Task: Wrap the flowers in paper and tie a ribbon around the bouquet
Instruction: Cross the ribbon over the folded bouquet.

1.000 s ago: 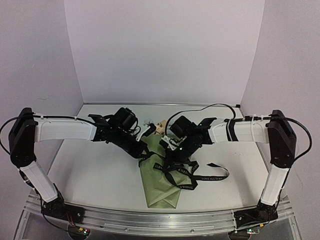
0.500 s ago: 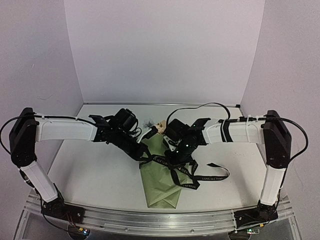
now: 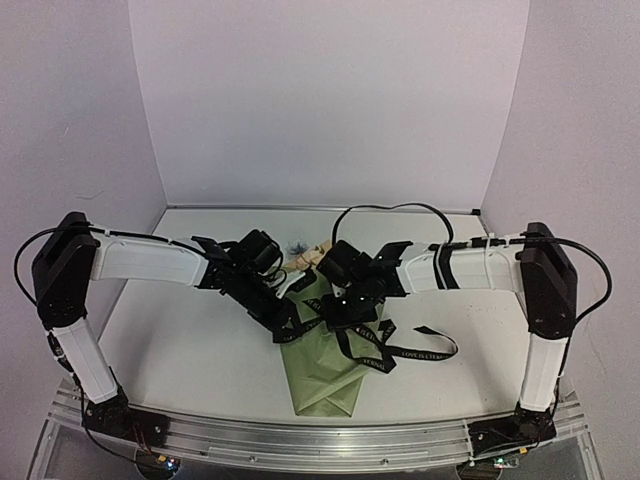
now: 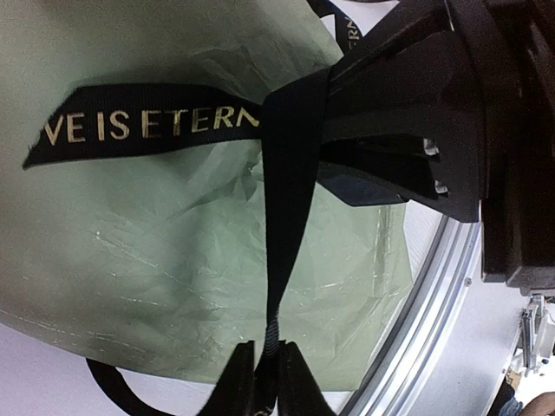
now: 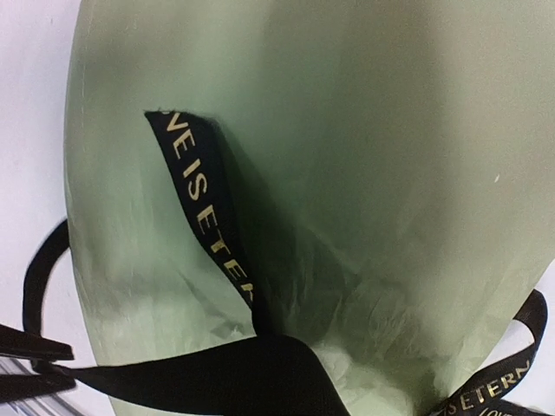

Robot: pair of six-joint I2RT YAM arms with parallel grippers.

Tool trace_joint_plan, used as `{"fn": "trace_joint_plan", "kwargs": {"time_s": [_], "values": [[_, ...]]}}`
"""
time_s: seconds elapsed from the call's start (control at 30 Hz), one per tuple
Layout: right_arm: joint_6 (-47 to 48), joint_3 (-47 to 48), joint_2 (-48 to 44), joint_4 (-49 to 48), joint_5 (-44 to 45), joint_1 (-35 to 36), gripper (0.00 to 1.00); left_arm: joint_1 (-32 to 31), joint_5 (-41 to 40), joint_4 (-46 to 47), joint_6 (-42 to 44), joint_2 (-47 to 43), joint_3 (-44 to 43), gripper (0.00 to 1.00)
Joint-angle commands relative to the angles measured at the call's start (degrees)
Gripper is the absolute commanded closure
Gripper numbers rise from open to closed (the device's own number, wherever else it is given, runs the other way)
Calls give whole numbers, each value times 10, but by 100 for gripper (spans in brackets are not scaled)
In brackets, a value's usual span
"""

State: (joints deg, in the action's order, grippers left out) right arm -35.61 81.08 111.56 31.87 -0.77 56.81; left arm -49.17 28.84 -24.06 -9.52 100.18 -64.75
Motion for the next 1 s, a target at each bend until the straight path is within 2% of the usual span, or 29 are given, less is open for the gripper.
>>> {"fn": "trace_joint_plan", "kwargs": {"time_s": [0.0, 0.1, 0.3, 0.5, 0.63, 0.77, 0.97], "values": [[-15, 20, 17, -32, 23, 0, 100, 3, -24, 6, -16, -1, -20, 75], [-12, 18, 21, -40, 21, 1, 100, 9, -37, 13, -34, -11, -15, 62], [1, -1, 18, -73, 17, 0, 100, 41, -30, 54, -110, -54, 10, 51], [2, -38, 8, -143, 14, 1, 100, 110, 25, 160, -288, -83, 75, 45], [7, -43, 11, -174, 12, 1, 100, 133, 105, 243, -369, -65, 95, 39], [12, -58, 5, -207, 13, 0, 100, 138, 162, 303, -422, -35, 89, 36], [25, -79, -16, -235, 12, 0, 100, 141, 195, 308, -456, 4, 71, 33]]}}
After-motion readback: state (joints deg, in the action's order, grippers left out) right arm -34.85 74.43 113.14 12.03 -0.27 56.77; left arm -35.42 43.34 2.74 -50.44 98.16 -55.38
